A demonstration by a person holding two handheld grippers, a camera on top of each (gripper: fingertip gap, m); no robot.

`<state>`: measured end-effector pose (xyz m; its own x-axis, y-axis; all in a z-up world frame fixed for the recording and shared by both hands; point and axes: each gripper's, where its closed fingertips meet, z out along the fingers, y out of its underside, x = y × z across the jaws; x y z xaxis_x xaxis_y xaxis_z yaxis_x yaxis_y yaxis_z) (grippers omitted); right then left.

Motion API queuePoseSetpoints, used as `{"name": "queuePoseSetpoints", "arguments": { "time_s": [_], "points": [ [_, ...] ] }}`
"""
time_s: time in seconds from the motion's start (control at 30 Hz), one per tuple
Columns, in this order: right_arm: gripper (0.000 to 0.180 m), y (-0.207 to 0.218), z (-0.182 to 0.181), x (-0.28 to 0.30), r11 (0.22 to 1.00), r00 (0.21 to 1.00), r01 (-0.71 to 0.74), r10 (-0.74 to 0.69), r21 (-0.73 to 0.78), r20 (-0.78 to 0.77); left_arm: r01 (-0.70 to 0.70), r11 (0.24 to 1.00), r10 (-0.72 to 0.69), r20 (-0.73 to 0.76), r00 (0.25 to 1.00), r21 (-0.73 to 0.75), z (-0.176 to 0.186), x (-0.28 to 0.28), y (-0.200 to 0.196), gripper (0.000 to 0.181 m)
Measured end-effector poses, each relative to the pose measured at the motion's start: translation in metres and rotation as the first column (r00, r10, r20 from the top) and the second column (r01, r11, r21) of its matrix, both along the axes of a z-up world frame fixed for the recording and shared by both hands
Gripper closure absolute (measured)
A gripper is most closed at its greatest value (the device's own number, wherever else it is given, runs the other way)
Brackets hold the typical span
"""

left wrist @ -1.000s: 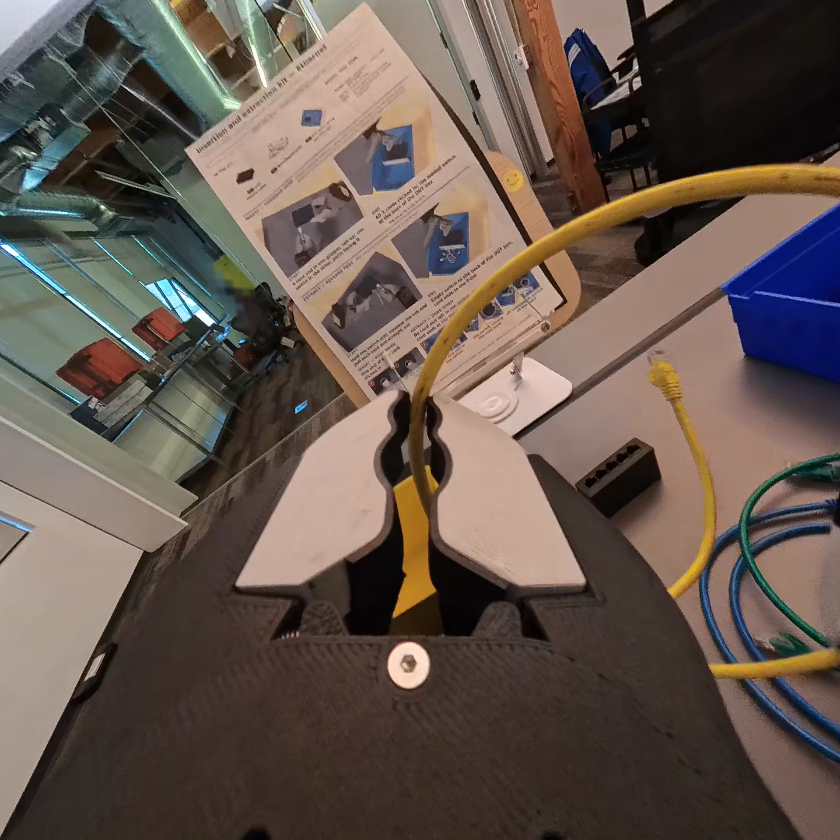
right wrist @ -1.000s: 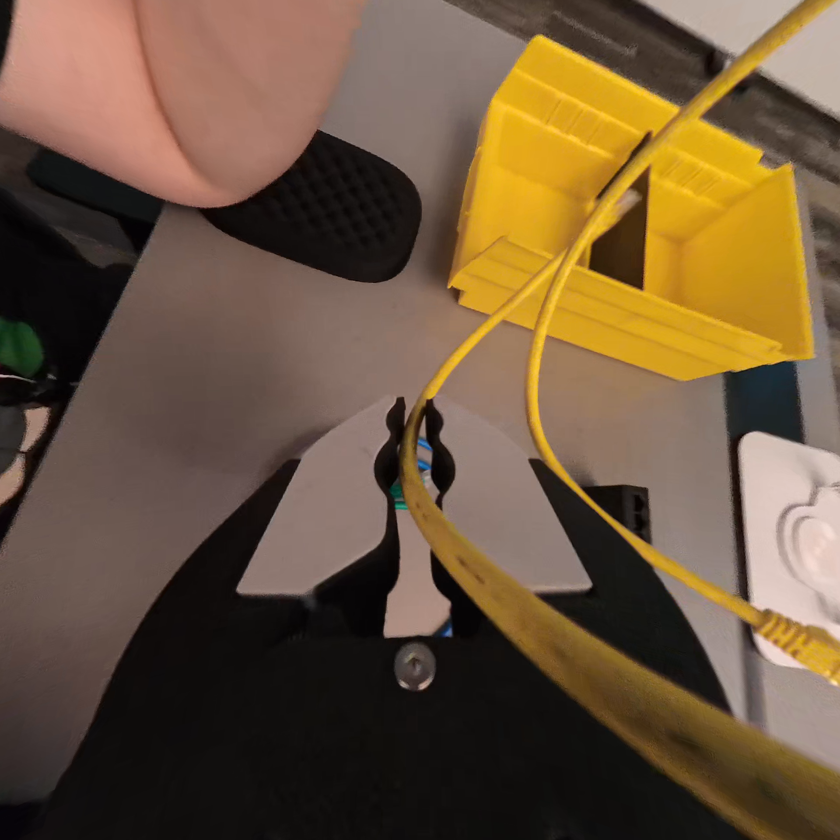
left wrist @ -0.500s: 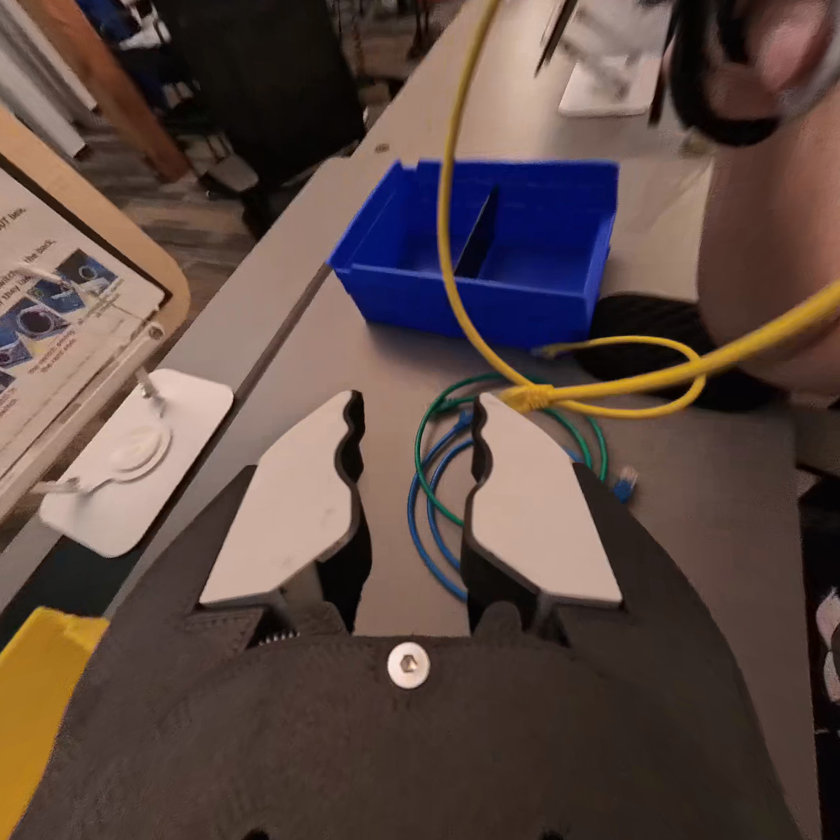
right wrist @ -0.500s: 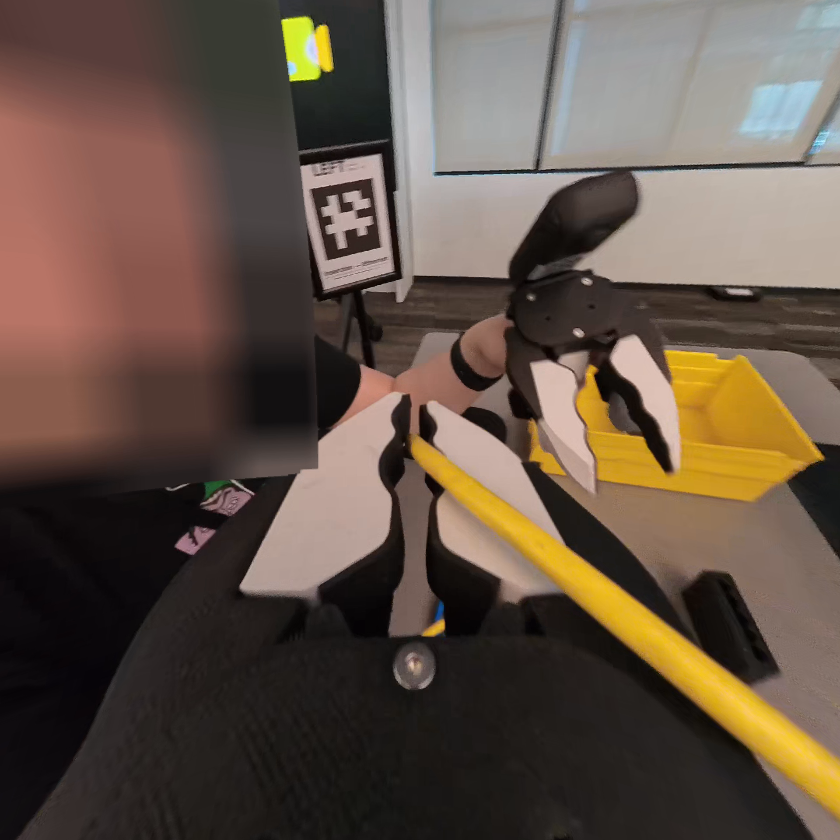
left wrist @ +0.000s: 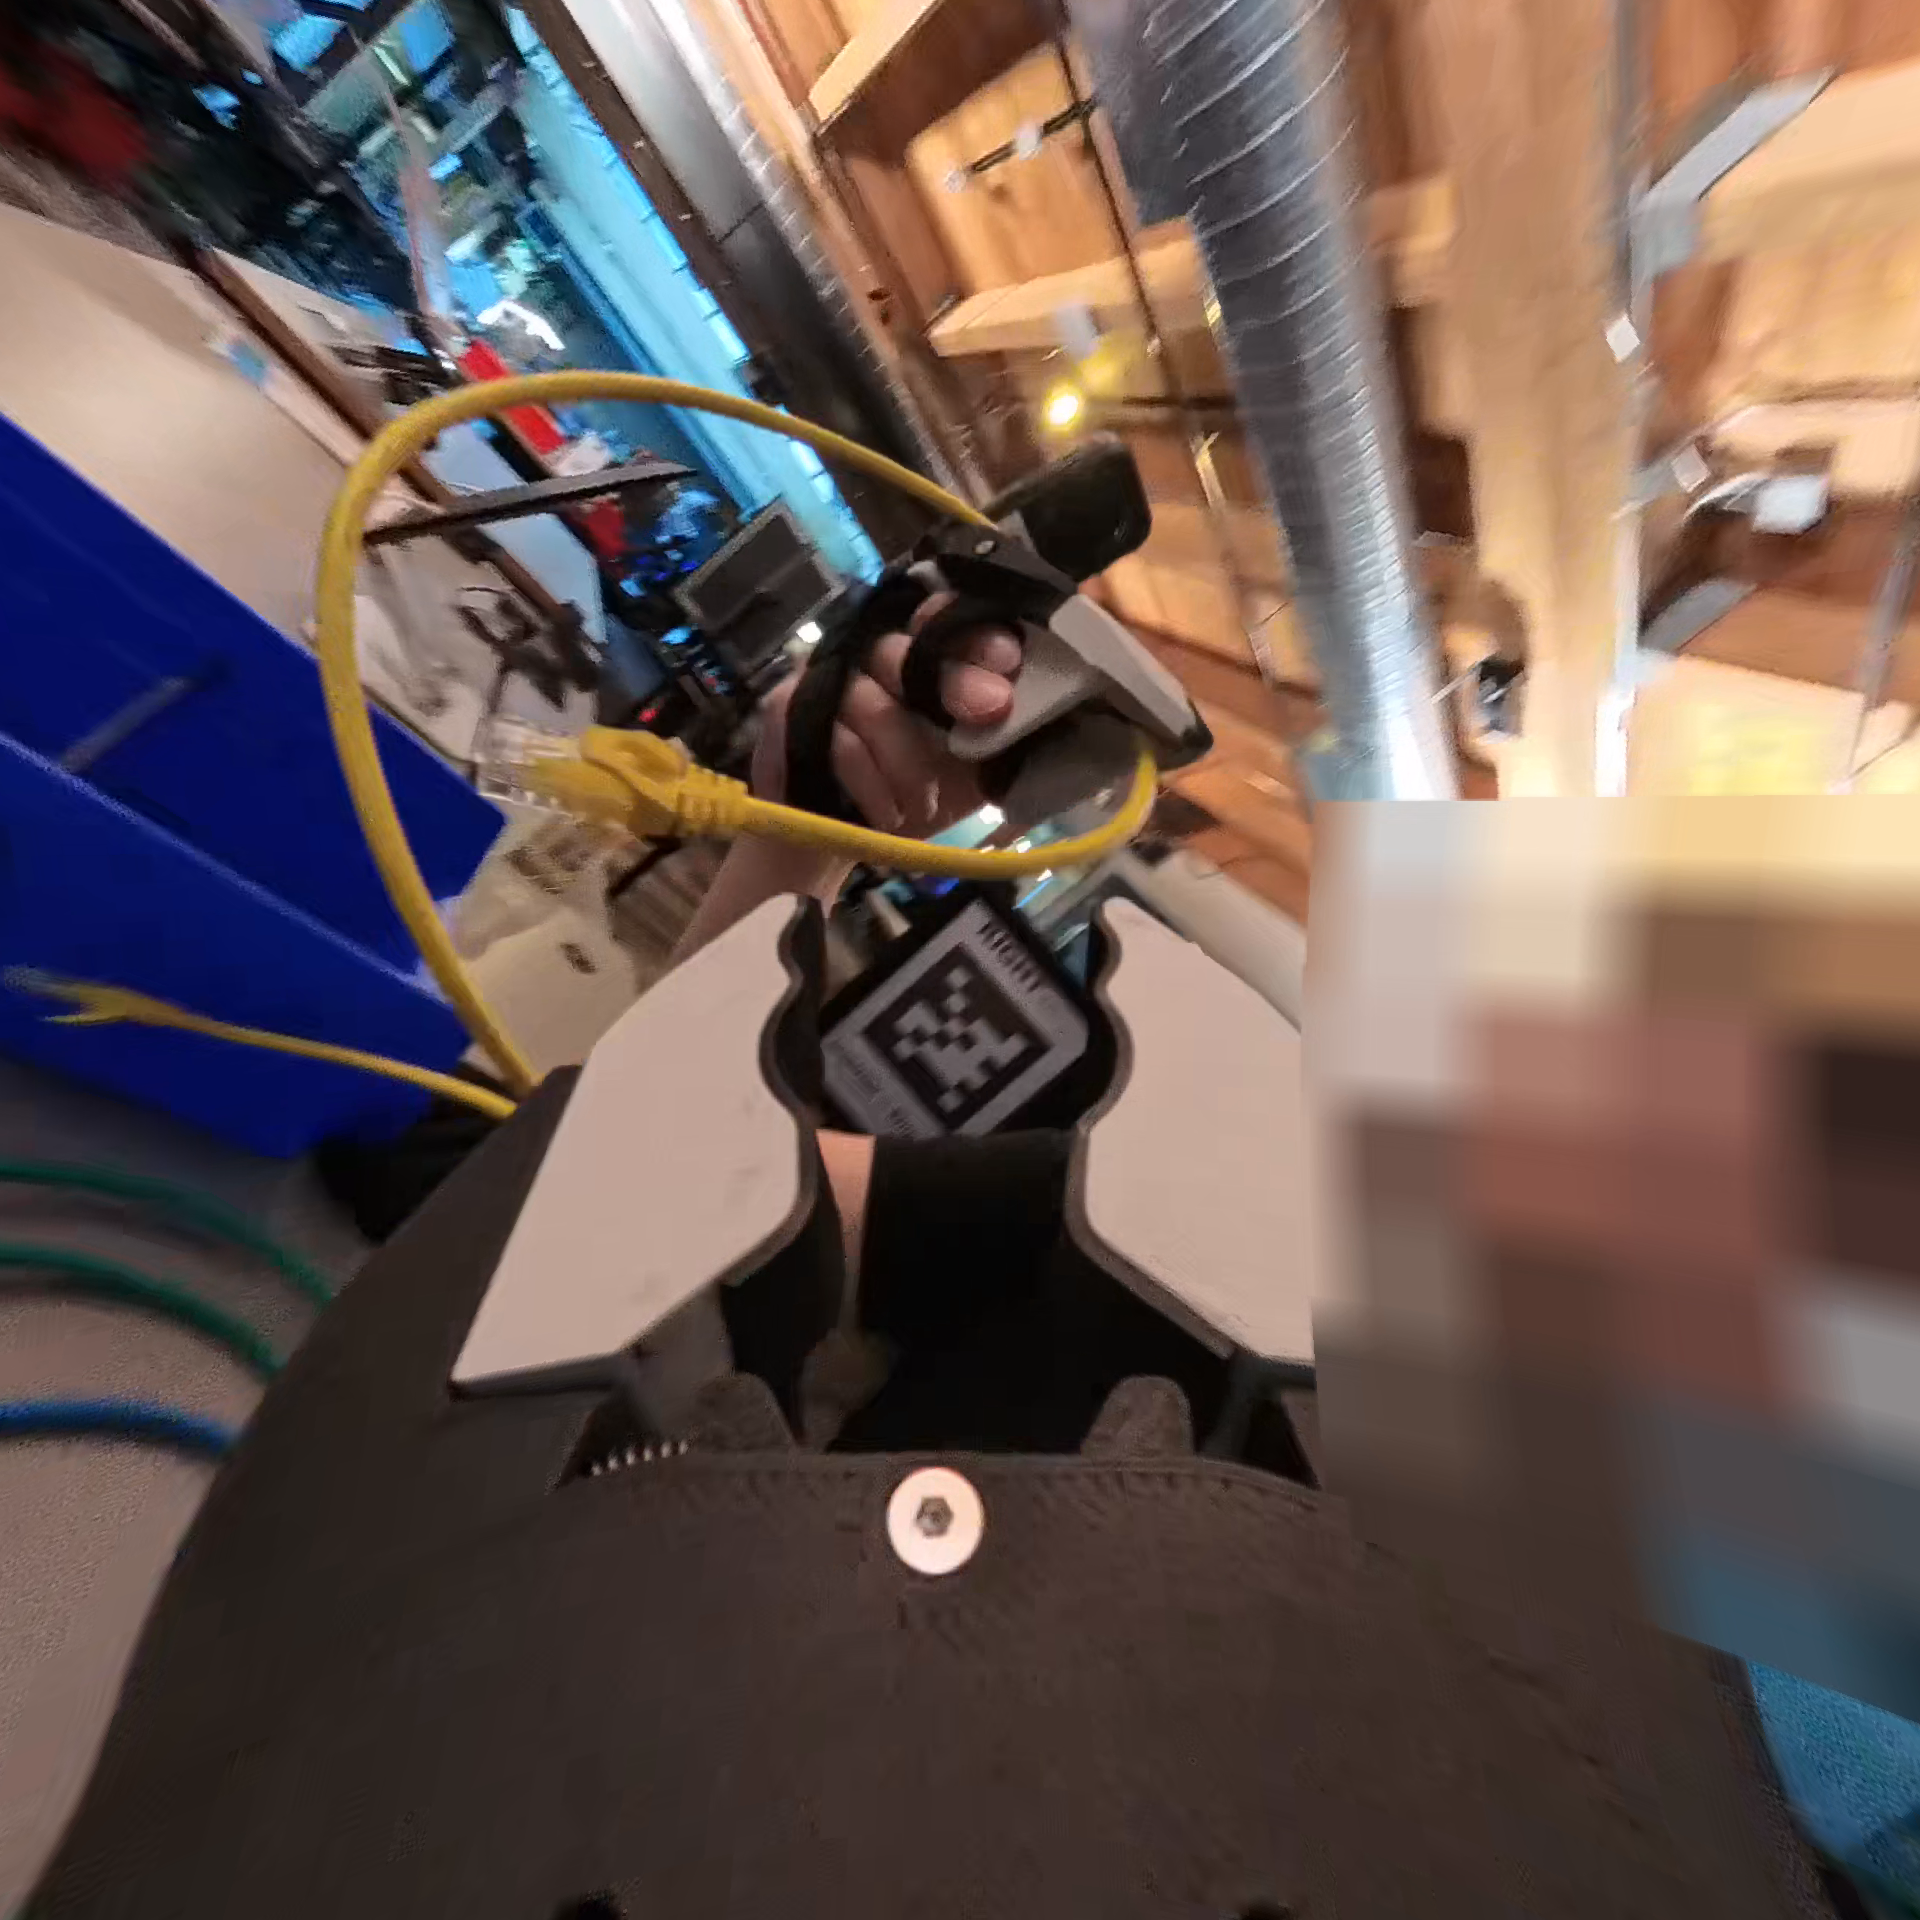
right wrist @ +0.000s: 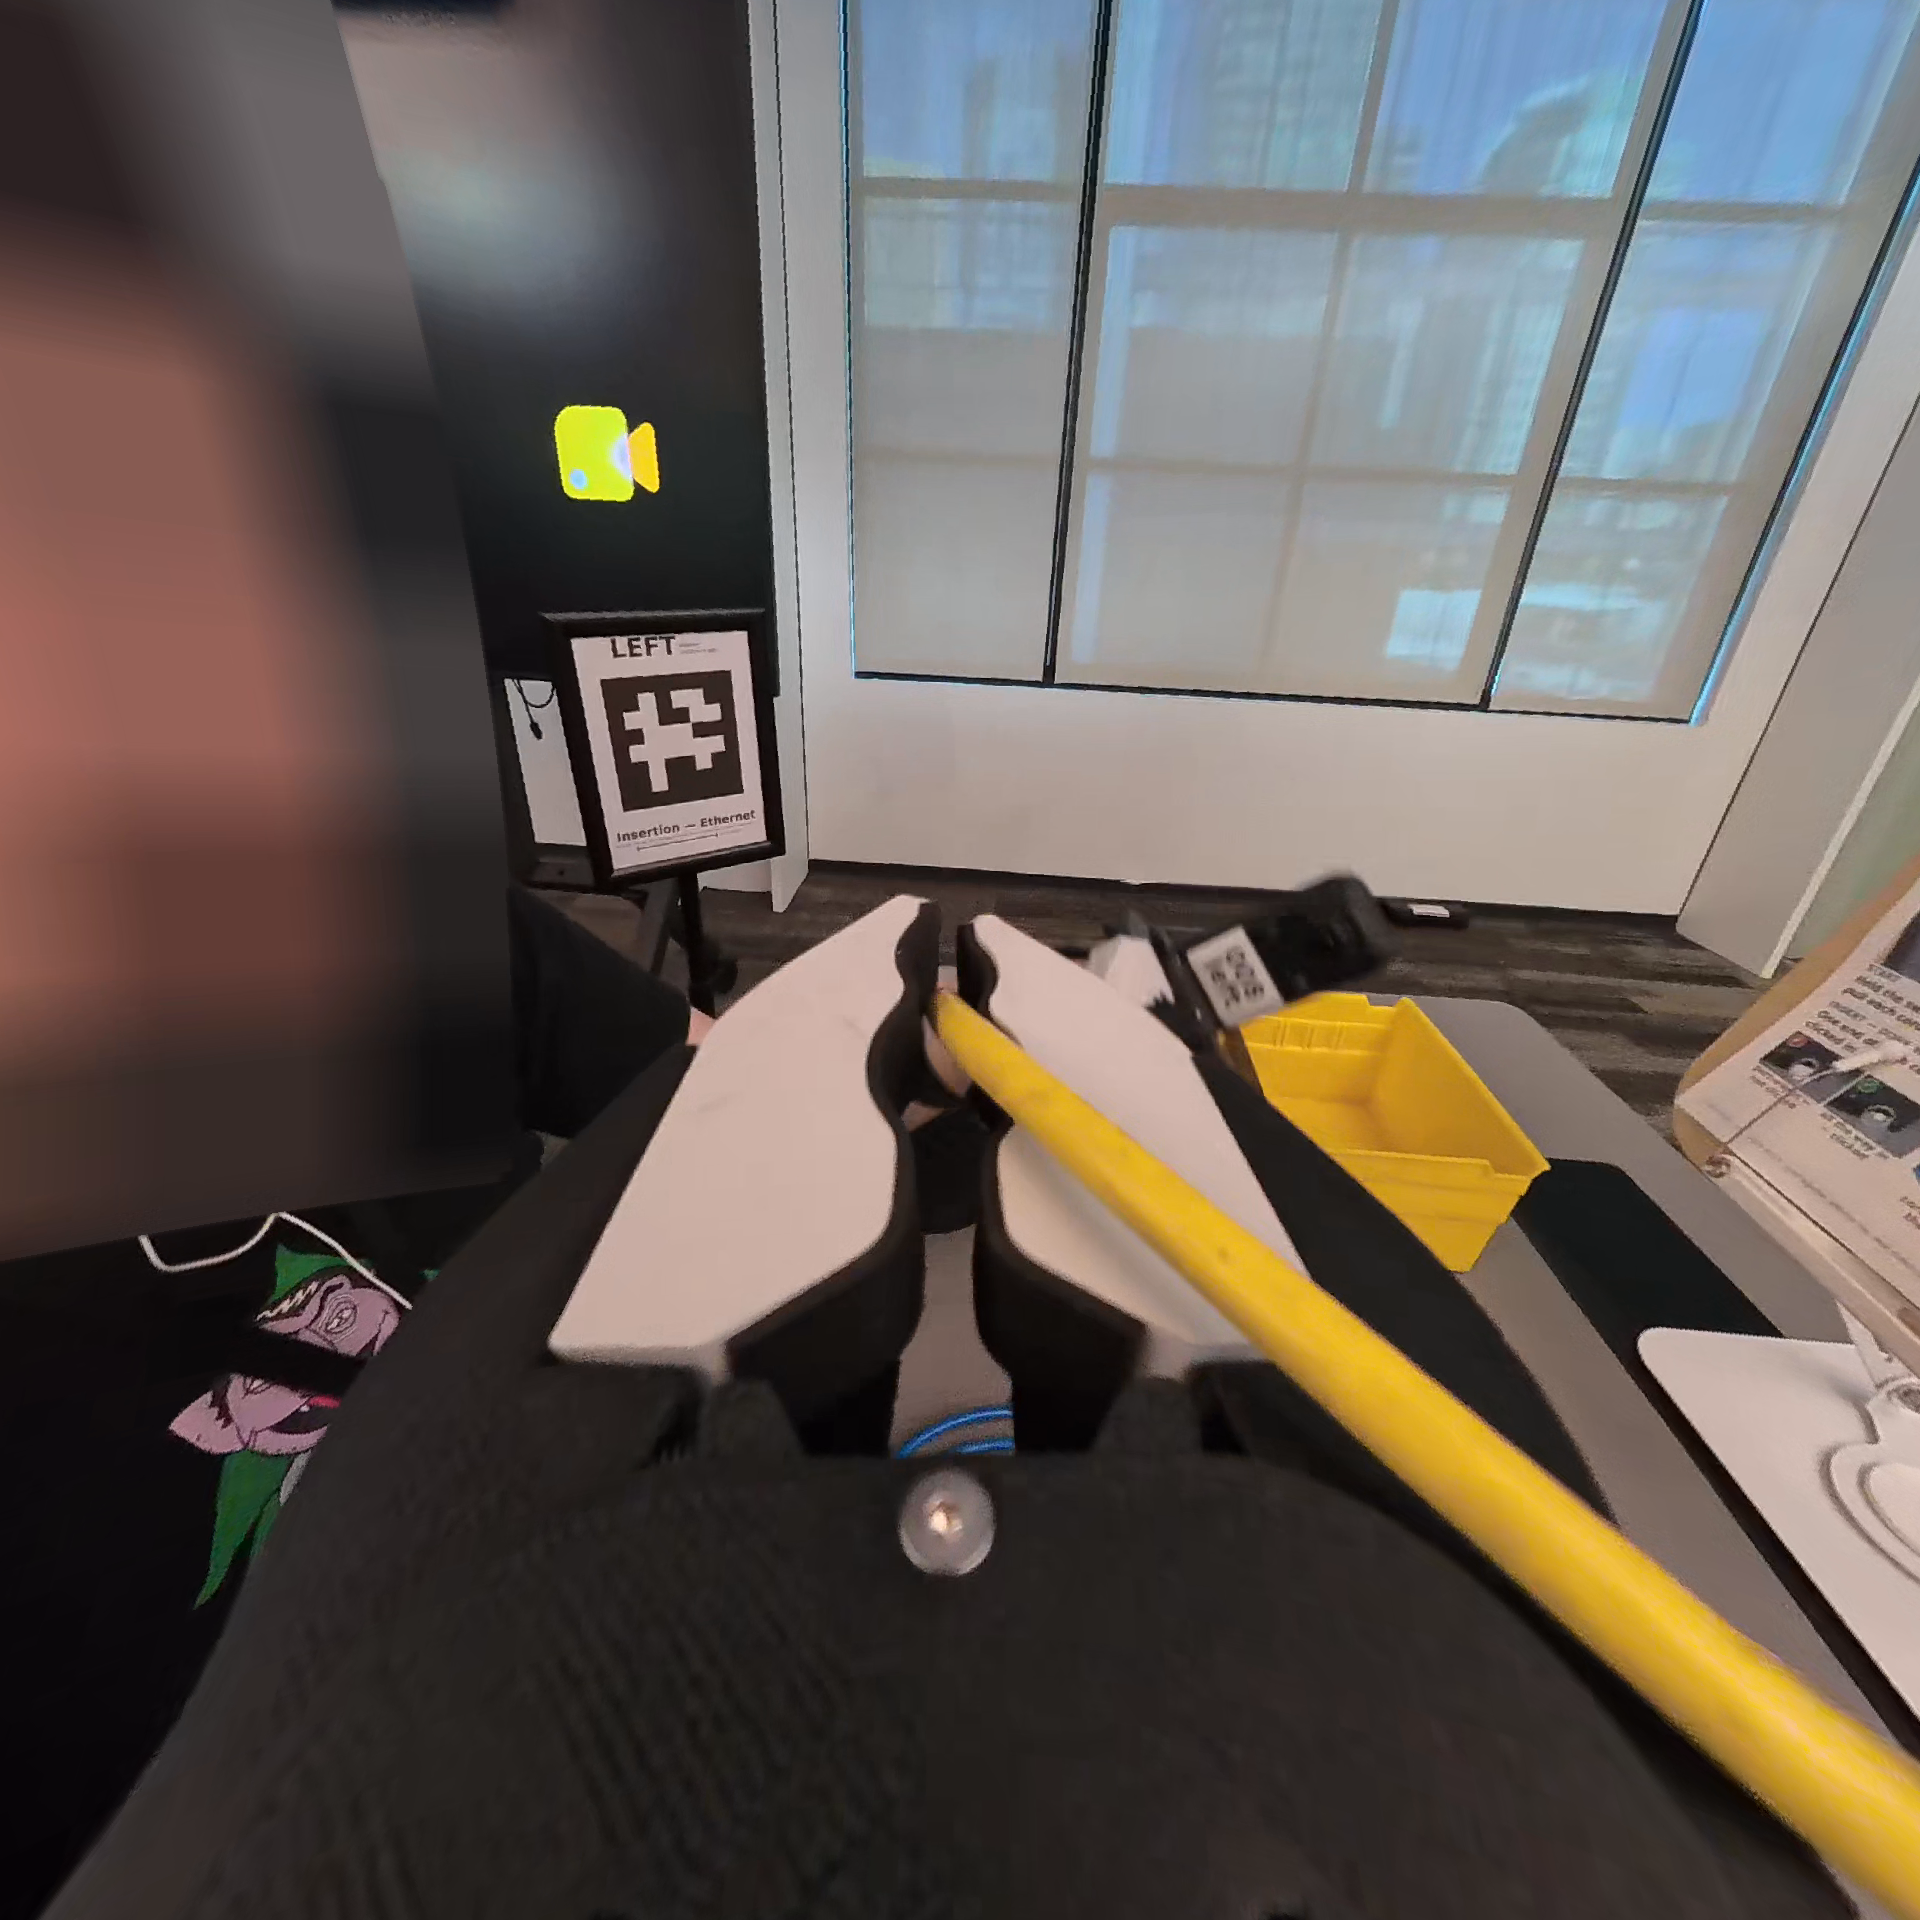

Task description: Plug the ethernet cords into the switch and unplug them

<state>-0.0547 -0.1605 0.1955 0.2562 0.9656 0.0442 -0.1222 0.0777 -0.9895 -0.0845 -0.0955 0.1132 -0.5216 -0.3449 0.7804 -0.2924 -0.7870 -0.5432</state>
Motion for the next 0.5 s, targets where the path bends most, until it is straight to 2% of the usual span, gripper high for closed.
{"name": "queuePoseSetpoints", "arguments": {
  "time_s": [0.07, 0.13, 0.17, 0.2, 0.27, 0.4, 0.47, 0.5],
  "points": [
    [0.176, -0.001, 0.0, -0.003, 1.0, 1.0, -0.006, 0.006, 0.015, 0.008, 0.041, 0.988, -0.038, 0.023, 0.999, -0.15, -0.005, 0.019, -0.009, 0.128],
    [0.175, -0.007, -0.004, -0.009, 0.998, 0.999, -0.032, 0.03, 0.046, 0.042, 0.11, 0.936, -0.071, 0.126, 0.99, -0.335, 0.004, 0.024, -0.012, 0.125],
    [0.176, -0.009, -0.006, -0.013, 0.997, 0.997, -0.036, 0.032, 0.061, 0.066, 0.119, 0.906, -0.053, 0.169, 0.984, -0.407, 0.008, 0.025, -0.008, 0.126],
    [0.175, -0.013, -0.01, -0.017, 0.996, 0.994, -0.052, 0.045, 0.078, 0.099, 0.099, 0.895, -0.018, 0.185, 0.983, -0.435, 0.008, 0.026, -0.003, 0.136],
    [0.175, -0.021, -0.021, -0.024, 0.989, 0.982, -0.087, 0.065, 0.119, 0.178, 0.03, 0.93, 0.034, 0.17, 0.985, -0.366, 0.002, 0.028, -0.001, 0.169],
    [0.175, -0.009, -0.045, -0.017, 0.992, 0.951, -0.018, -0.021, 0.123, 0.309, -0.14, 0.956, 0.206, 0.251, 0.946, -0.258, 0.026, 0.002, 0.027, 0.178],
    [0.169, 0.014, -0.071, 0.0, 0.991, 0.897, 0.105, -0.132, 0.087, 0.421, -0.291, 0.945, 0.321, 0.257, 0.912, -0.146, 0.035, -0.011, 0.039, 0.178],
    [0.16, 0.027, -0.082, 0.009, 0.981, 0.864, 0.176, -0.196, 0.086, 0.463, -0.364, 0.925, 0.38, 0.265, 0.886, -0.108, 0.04, -0.019, 0.046, 0.179]
  ]
}}
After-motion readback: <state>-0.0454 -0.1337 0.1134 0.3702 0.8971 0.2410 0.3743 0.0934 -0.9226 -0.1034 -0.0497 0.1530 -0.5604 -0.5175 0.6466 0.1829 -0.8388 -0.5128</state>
